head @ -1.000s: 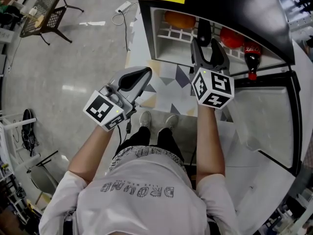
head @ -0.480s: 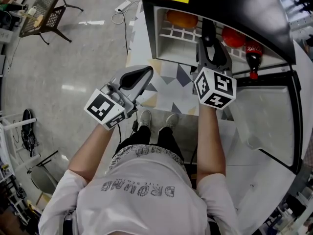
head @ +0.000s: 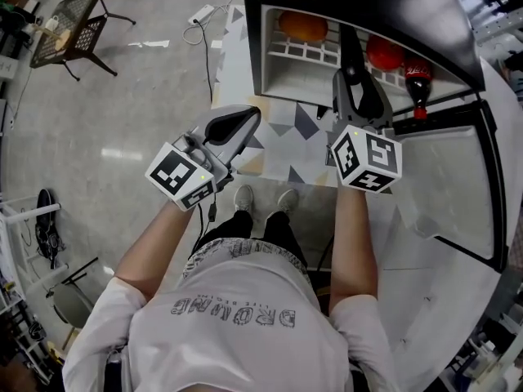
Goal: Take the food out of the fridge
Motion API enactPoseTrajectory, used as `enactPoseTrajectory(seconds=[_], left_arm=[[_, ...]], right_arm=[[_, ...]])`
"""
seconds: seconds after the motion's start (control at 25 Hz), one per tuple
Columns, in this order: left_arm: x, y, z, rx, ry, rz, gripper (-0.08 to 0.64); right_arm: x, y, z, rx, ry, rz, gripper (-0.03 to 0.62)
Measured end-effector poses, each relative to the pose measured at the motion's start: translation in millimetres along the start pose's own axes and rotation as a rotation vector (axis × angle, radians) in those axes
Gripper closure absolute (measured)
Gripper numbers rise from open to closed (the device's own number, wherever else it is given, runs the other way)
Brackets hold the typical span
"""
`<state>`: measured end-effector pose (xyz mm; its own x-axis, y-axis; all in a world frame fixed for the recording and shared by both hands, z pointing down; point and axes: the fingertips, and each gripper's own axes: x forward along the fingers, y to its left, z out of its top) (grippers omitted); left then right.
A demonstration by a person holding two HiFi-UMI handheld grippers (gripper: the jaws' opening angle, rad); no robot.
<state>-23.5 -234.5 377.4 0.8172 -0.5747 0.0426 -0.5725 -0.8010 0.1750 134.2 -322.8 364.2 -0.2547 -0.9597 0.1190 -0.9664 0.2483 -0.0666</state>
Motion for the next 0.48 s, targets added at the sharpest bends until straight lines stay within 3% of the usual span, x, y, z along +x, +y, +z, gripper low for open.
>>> enactPoseTrajectory(seconds=[0.48], left_arm=[[-4.7,-17.7,11.2,0.016,-0.022,-0.050,0.552]], right_arm=[[-49.6,13.6,12.4,0.022,-0.036,0.026,0.416]])
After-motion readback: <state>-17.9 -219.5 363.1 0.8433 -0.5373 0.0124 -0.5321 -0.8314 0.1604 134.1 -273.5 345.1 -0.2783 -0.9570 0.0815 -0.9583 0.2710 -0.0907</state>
